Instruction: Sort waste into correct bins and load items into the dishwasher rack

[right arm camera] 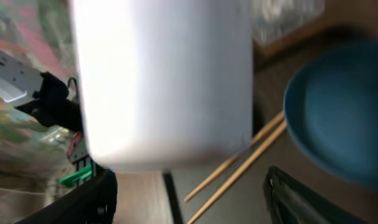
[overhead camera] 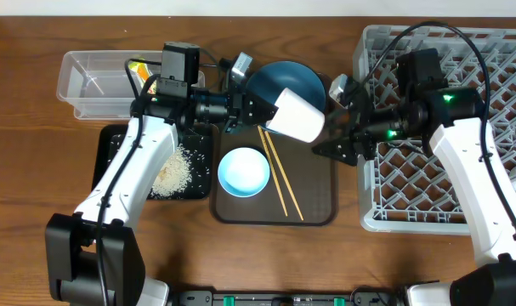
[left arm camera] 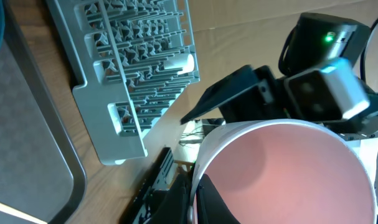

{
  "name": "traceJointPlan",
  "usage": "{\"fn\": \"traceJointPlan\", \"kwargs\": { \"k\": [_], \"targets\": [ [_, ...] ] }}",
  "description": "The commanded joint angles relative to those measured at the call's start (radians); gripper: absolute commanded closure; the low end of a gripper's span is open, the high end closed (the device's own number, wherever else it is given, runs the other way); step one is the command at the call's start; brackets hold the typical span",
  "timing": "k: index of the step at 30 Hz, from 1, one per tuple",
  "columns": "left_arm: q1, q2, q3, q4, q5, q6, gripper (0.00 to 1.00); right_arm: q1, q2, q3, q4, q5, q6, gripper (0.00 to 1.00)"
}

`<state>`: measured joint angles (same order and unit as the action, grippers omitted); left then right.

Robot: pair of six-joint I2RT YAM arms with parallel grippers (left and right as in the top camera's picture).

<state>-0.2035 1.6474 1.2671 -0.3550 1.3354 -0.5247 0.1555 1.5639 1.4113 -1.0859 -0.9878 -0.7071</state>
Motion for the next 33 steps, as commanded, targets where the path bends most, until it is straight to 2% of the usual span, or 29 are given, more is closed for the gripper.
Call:
{"fn": "traceJointPlan", "kwargs": {
  "k": [1,5,11,16,20,25,30,33],
  "targets": [
    [0.005,0.001,-0.001,0.006,0.007,-0.039,0.94,0.016,0.003,-0.002,0.037,-0.130,-0.061,0.27],
    [0.001,0.001,-0.001,0.005,0.008,-0.066,0.94,0.016,0.003,-0.002,0.108,-0.150,-0.056,0.32],
    [-0.011,0.001,-0.001,0.011,0.008,-0.106,0.94,0.019,0.003,-0.002,0.181,-0.150,-0.019,0.33],
    [-0.030,0.001,-0.001,0.100,0.008,-0.212,0.93,0.043,0.003,-0.002,0.217,-0.147,-0.005,0.34],
    [-0.045,0.001,-0.001,0.157,0.008,-0.298,0.94,0.054,0.003,-0.002,0.235,-0.137,-0.004,0.43],
    [-0.051,0.001,-0.001,0.158,0.007,-0.293,0.94,0.046,0.003,-0.002,0.272,-0.134,0.006,0.45],
    [-0.050,0.001,-0.001,0.158,0.007,-0.281,0.94,0.010,0.003,-0.002,0.326,-0.135,0.084,0.45],
    [-0.050,0.001,-0.001,0.158,0.007,-0.276,0.94,-0.004,0.003,-0.002,0.331,-0.137,0.093,0.52]
  ]
}}
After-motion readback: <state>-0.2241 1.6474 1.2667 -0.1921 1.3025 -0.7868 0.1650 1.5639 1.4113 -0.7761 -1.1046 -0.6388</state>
